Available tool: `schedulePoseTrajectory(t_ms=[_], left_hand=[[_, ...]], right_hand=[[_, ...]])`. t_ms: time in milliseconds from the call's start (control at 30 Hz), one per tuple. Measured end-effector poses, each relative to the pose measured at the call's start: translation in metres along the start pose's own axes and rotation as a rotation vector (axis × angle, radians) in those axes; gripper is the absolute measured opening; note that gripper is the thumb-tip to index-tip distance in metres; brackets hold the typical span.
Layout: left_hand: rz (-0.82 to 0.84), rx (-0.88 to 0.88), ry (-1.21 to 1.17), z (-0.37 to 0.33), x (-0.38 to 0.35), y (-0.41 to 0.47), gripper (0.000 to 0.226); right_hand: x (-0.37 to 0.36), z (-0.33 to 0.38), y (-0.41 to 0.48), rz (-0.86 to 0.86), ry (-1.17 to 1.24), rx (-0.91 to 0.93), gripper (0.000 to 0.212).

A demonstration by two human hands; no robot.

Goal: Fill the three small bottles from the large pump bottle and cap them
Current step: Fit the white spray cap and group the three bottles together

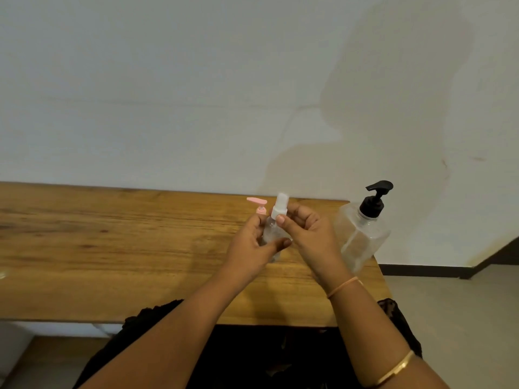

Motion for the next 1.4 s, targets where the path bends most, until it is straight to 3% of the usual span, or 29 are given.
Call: schedulePoseTrajectory(t_ms=[233,333,433,533,667,800,900,1133,1400], left_hand=[[-0.103,-0.064,0.117,0.007,0.016,0.002,0.028],[-0.112,-0.02,0.096,0.012,0.025,0.006,0.036],[-0.102,0.028,0.099,0.017,0.034,0.009,0.052],[-0.121,0.065,0.172,0.022,0.047,0.014,0.049],[-0.225,0.064,0.365,0.028,0.075,0.028,0.047],[-0.25,0.187,0.378,0.05,0.091,0.038,0.058],[-0.277,0.205,0.406,0.059,0.097,0.047,0.058],[-0.277,0.219,0.395,0.074,0.09,0.066,0.059],[-0.268,0.259,0.449,0.088,0.087,0.071,0.057]], right_hand=[[-0.011,-0.007,-0.002,-0.14,-0.166,0.036,0.025],[-0.021,-0.018,0.0,-0.063,-0.086,-0.046,0.018],[-0.028,-0.03,0.004,0.052,0.026,-0.149,0.032],[-0.029,-0.038,0.006,0.054,0.079,-0.209,0.038],[-0.021,-0.046,0.006,0.013,-0.174,-0.193,0.027],[-0.015,-0.057,0.008,0.047,-0.59,-0.154,0.016],[-0.013,-0.063,0.011,0.082,-0.761,-0.138,0.011],[-0.01,-0.068,0.017,0.08,-0.882,-0.12,0.013],[-0.006,-0.064,0.025,0.039,-0.854,-0.099,0.018]])
Point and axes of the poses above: each hand's wrist, its own y-axis towards the middle knuckle, its own x-axis out of the back of the hand, z = x × y, the point moved 10 cm from there along y, towards the middle knuckle, and after that the axes turned 9 degrees about -z, right-handed, at the moved point
